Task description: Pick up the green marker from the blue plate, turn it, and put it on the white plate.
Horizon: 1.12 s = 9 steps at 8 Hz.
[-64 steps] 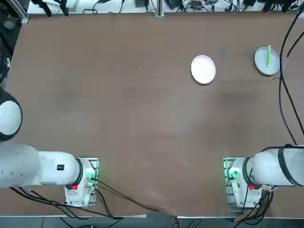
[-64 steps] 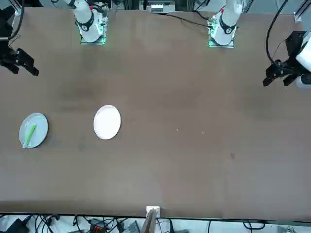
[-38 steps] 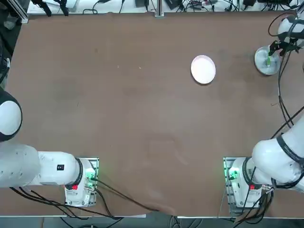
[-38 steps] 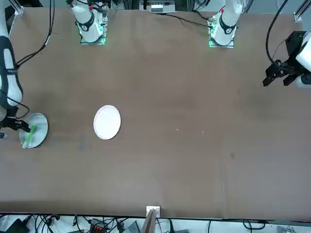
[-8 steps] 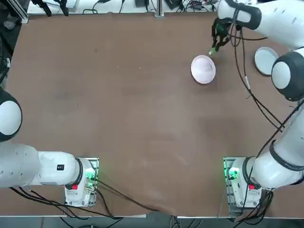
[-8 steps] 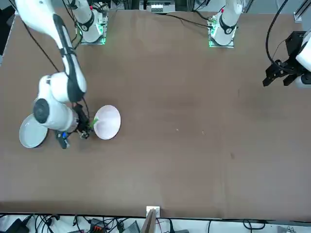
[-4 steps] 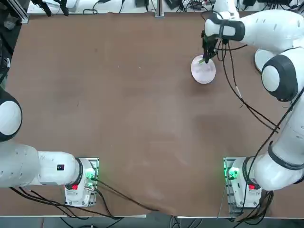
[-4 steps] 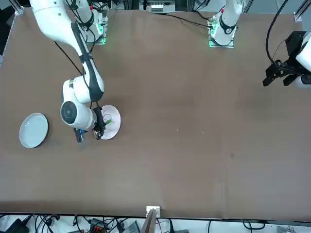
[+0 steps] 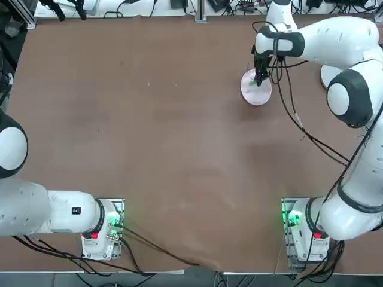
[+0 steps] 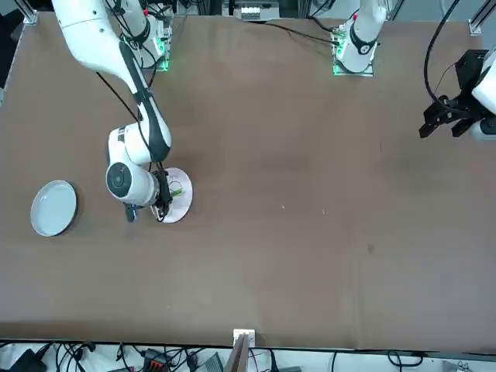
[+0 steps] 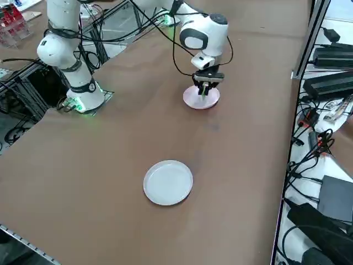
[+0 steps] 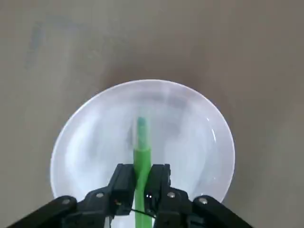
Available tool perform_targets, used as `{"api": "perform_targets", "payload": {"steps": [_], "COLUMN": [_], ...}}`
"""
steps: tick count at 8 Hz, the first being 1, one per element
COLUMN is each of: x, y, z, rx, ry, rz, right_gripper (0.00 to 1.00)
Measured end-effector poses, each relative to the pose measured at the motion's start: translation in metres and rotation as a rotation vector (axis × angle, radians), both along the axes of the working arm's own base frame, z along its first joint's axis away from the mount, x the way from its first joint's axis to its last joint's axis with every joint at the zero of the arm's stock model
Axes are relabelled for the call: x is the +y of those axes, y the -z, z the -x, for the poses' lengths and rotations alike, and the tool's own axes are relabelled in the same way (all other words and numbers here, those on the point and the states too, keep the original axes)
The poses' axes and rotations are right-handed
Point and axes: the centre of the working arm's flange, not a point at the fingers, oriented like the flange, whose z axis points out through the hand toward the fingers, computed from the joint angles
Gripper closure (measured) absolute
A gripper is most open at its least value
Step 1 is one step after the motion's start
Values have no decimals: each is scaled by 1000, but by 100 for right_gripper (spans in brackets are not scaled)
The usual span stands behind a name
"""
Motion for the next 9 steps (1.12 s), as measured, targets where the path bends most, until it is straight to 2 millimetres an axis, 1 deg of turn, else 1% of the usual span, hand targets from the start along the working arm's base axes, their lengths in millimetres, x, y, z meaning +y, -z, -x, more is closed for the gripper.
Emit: {"api": "perform_targets", "payload": {"steps": [2, 4, 5, 7, 8, 9], "x": [-3, -6, -7, -5, -4, -4], "y": [11, 16, 17, 15, 7, -10], "z": [4, 4, 4, 2, -3, -12], "rx": [5, 11, 11, 4, -13, -30], "ry": [22, 50, 54, 52, 50, 30], "rz": [8, 17, 18, 16, 11, 4], "right_gripper": [85, 83, 71, 37, 19, 0]}}
